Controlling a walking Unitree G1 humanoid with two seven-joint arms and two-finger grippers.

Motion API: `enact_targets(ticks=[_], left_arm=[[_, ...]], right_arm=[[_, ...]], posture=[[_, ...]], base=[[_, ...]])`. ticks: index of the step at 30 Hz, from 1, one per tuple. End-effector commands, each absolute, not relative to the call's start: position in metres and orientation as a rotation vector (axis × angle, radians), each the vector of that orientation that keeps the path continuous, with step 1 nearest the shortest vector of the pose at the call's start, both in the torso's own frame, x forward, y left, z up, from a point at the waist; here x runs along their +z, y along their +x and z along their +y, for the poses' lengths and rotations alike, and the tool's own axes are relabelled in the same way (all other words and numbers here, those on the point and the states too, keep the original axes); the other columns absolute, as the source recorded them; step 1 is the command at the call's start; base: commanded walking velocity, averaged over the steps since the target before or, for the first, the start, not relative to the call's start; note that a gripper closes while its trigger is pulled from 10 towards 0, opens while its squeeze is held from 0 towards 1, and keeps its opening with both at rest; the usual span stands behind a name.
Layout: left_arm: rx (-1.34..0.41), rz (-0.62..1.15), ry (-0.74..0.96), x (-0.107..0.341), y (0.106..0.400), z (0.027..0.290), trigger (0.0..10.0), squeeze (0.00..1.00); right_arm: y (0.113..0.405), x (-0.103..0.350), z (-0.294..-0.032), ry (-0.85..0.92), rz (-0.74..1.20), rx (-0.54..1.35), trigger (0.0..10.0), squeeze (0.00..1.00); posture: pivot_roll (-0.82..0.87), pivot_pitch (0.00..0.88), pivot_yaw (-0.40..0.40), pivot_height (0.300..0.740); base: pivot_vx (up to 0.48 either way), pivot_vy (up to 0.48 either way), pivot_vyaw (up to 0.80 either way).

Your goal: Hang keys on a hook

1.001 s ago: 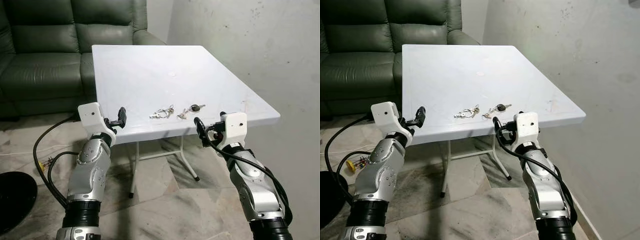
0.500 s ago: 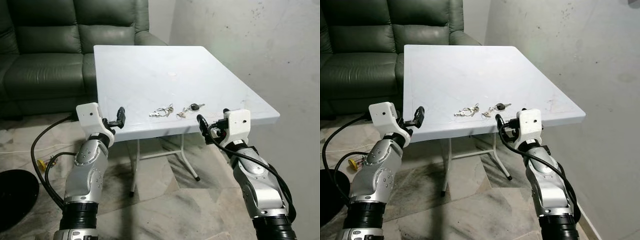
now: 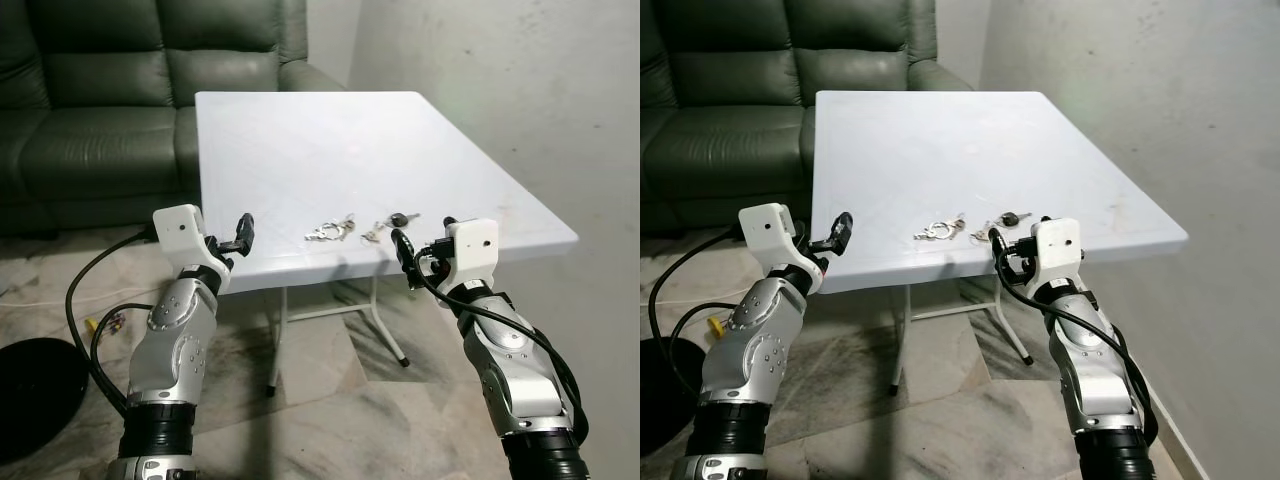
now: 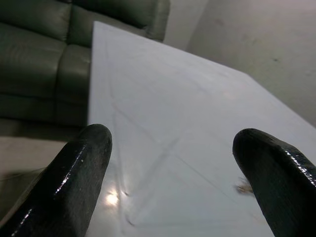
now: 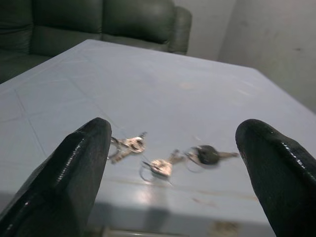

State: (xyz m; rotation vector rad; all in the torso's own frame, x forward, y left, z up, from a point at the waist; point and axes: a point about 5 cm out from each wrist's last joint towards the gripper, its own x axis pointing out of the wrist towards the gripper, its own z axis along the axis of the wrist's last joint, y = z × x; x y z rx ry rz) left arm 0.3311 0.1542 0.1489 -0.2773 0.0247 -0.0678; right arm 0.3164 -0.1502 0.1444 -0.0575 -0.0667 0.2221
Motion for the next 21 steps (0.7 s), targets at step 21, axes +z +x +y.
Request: enact_targets(ticks=[21], left_arm=[[-0.051, 0.027, -0.221, 0.1527, 0.3341, 0.1487, 10.0, 0.00]], right_arm=[[0.3234, 0.1462, -0.1464, -0.032, -0.093, 0.214, 10.0, 0.00]], posture=[[-0.04, 0.000, -0.076, 0.740]], base=[[0.152, 0.000, 0.00]])
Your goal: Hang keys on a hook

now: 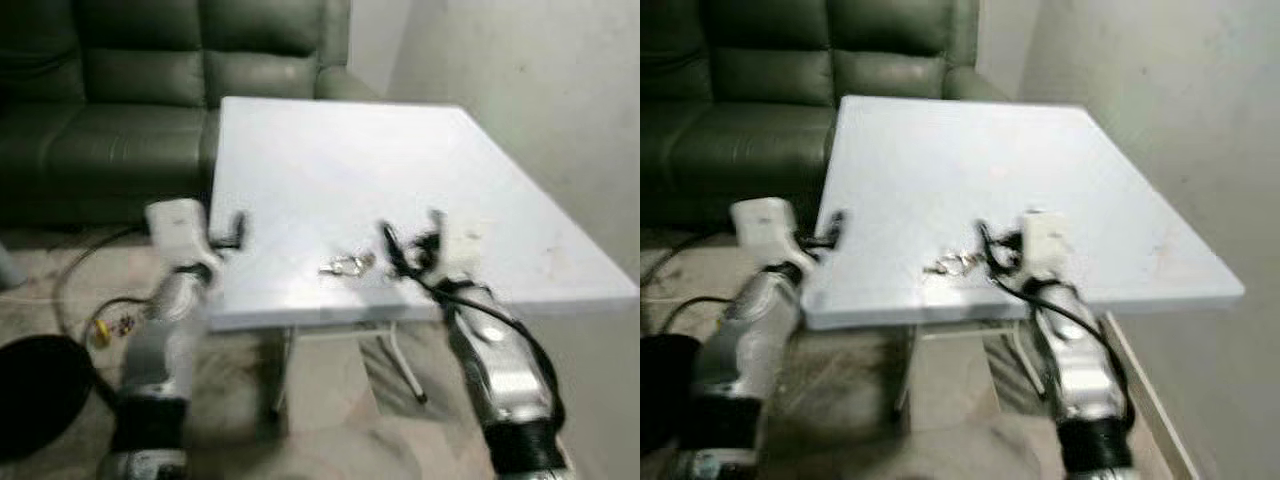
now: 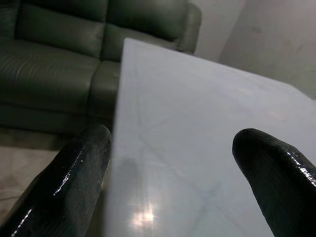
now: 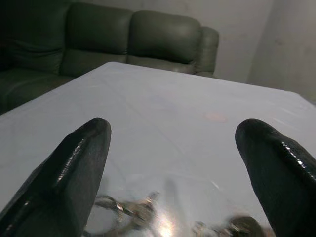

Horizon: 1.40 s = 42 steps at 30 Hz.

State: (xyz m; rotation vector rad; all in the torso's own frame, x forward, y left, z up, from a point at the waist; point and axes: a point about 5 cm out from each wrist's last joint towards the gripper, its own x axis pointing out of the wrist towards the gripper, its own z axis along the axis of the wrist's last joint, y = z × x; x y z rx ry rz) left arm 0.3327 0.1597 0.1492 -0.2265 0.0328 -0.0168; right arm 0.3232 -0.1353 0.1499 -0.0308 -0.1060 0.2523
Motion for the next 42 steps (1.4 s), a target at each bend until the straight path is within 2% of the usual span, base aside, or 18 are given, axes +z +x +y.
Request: enact_targets(ticks=[1, 23, 36, 42], left_arm=[[-0.051, 0.027, -0.221, 0.153, 0.334, 0.149, 10.0, 0.00], [-0.081, 0.008, -0.194, 0.157, 0.336, 0.146, 10.0, 0.00], [-0.140, 0.023, -0.180, 0.157, 0.339, 0.138, 10.0, 0.00], [-0.171, 0.034, -0.186, 0.156, 0.340, 0.133, 10.0, 0.00]], right_arm=[[0.323, 0.146, -0.146, -0.032, -0.093, 0.214, 10.0, 0.00], [0.325, 0.144, -0.155, -0.007, -0.099, 0.148, 10.0, 0.00], [0.322, 0.142, -0.166, 0.005, -0.114, 0.060, 10.0, 0.00], [0.318, 0.140, -0.168, 0.005, -0.116, 0.042, 10.0, 0.00]], posture=[[-0.04, 0.000, -0.076, 0.740], [-0.04, 0.000, -0.051, 0.740], [-0.08, 0.000, 0.018, 0.740], [-0.09, 0.000, 0.023, 0.740]], base=[[0.000, 0.000, 0.00], [0.000, 0.000, 0.00], [0.000, 0.000, 0.00], [0.000, 0.000, 0.00]])
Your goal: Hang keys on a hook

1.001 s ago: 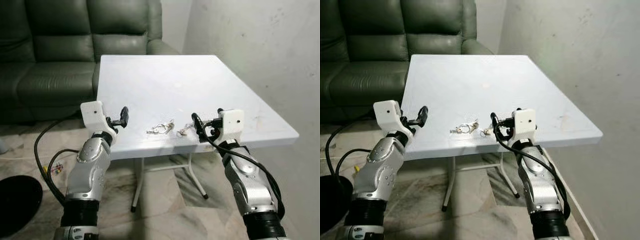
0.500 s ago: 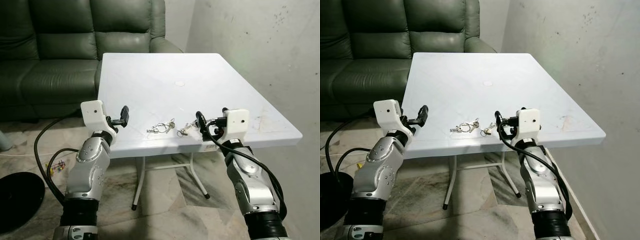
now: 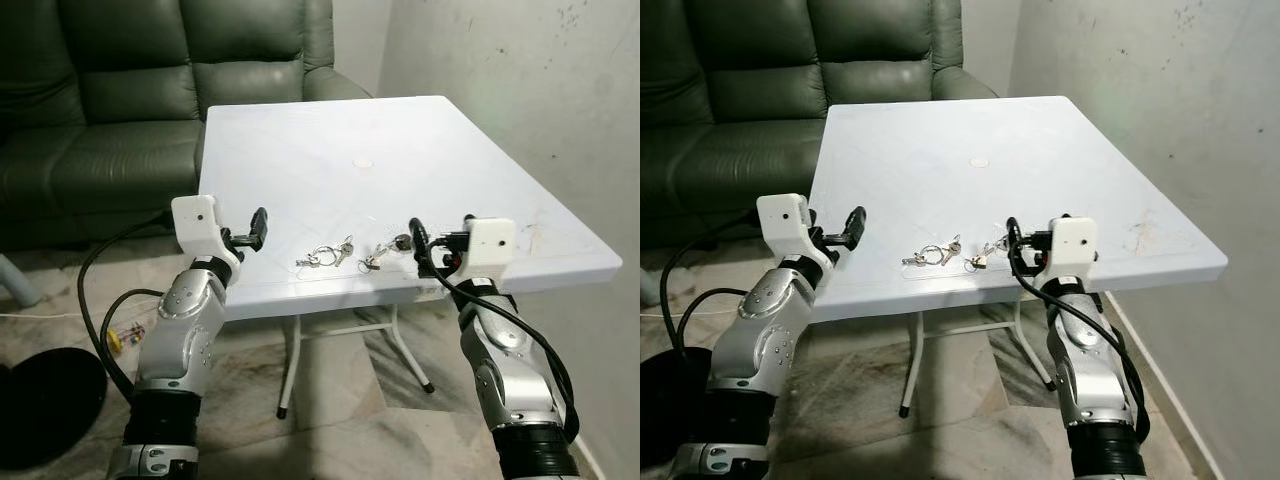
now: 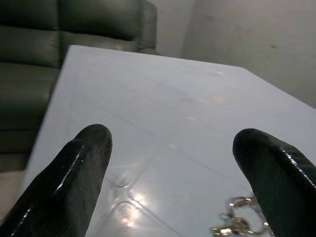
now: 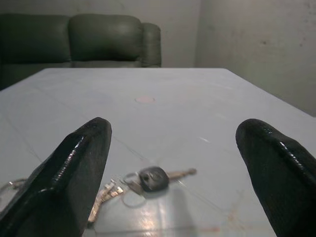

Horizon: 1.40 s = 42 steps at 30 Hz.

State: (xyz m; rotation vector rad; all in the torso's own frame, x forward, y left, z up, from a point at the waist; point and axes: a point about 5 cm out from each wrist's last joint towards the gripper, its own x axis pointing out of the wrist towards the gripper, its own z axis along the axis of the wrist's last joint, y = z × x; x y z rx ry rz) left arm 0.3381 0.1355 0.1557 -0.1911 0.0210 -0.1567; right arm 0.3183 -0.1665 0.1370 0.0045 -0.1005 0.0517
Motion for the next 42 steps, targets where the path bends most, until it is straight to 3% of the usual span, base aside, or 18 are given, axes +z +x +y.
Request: enact_targets(ticks=[1, 22, 42], left_arm=[[-0.193, 0.040, -0.193, 0.154, 0.339, 0.129, 10.0, 0.00], [-0.207, 0.087, -0.186, 0.128, 0.319, 0.123, 10.0, 0.00], [-0.207, 0.100, -0.213, 0.127, 0.296, 0.121, 10.0, 0.00]], right_arm=[[0.317, 0.139, -0.168, -0.006, -0.112, 0.049, 10.0, 0.00], [0.328, 0.141, -0.162, -0.057, -0.099, 0.129, 10.0, 0.00], [0.361, 0.146, -0.144, -0.266, -0.074, 0.343, 10.0, 0.00]], posture=[[-0.09, 0.000, 0.020, 0.740], [-0.05, 0.000, -0.014, 0.740], [0.04, 0.030, -0.090, 0.740]], base=[[0.000, 0.000, 0.00], [0.000, 0.000, 0.00], [0.000, 0.000, 0.00]])
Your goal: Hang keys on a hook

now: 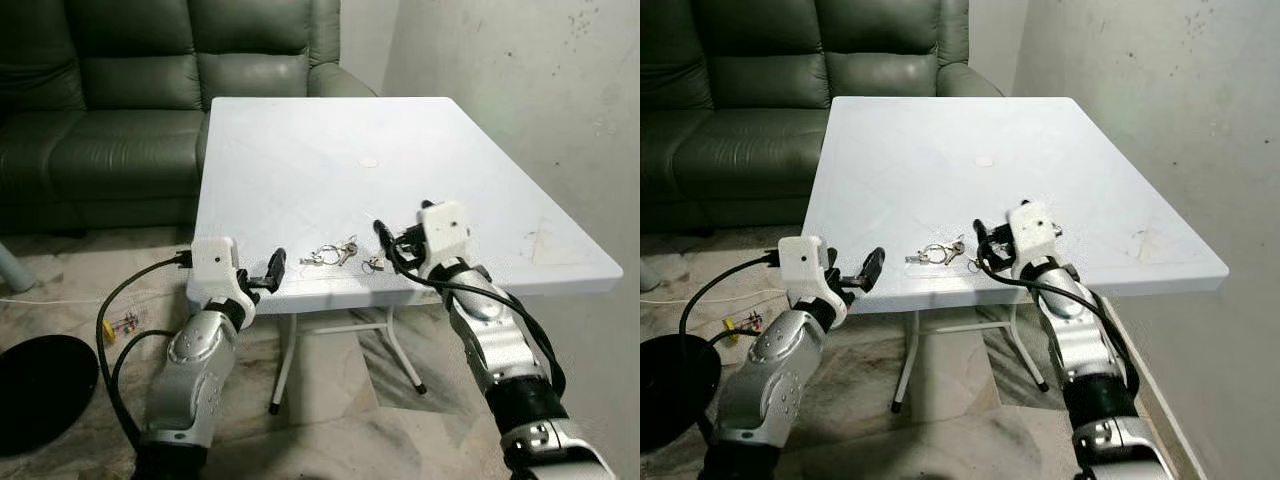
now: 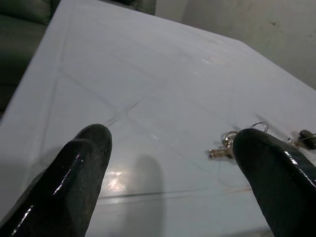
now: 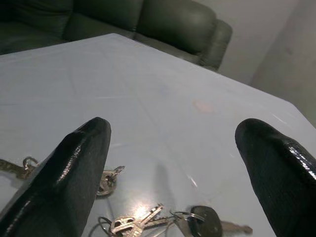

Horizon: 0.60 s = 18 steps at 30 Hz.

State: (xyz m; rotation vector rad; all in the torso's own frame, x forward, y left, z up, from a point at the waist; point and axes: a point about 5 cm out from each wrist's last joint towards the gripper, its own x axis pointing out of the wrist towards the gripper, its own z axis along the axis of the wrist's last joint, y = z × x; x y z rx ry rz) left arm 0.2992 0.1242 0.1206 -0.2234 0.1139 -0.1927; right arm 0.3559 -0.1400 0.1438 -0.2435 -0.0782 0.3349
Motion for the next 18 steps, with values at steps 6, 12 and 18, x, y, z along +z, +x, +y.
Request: enact_targets(ticks=[6, 12, 18], left_arm=[[-0.260, 0.100, -0.185, 0.131, 0.287, 0.115, 10.0, 0.00], [-0.346, 0.112, -0.160, 0.134, 0.279, 0.100, 10.0, 0.00], [-0.369, 0.121, -0.159, 0.136, 0.275, 0.096, 10.0, 0.00]], right_arm=[[0.368, 0.146, -0.147, -0.277, -0.056, 0.335, 10.0, 0.00], [0.372, 0.143, -0.149, -0.288, -0.044, 0.343, 10.0, 0.00], [0.373, 0.138, -0.154, -0.306, -0.024, 0.350, 10.0, 0.00]], posture=[[0.06, 0.058, -0.089, 0.740], [0.06, 0.091, -0.076, 0.740], [0.05, 0.113, -0.069, 0.740]], base=[[0.000, 0.000, 0.00], [0.000, 0.000, 0.00], [0.000, 0.000, 0.00]])
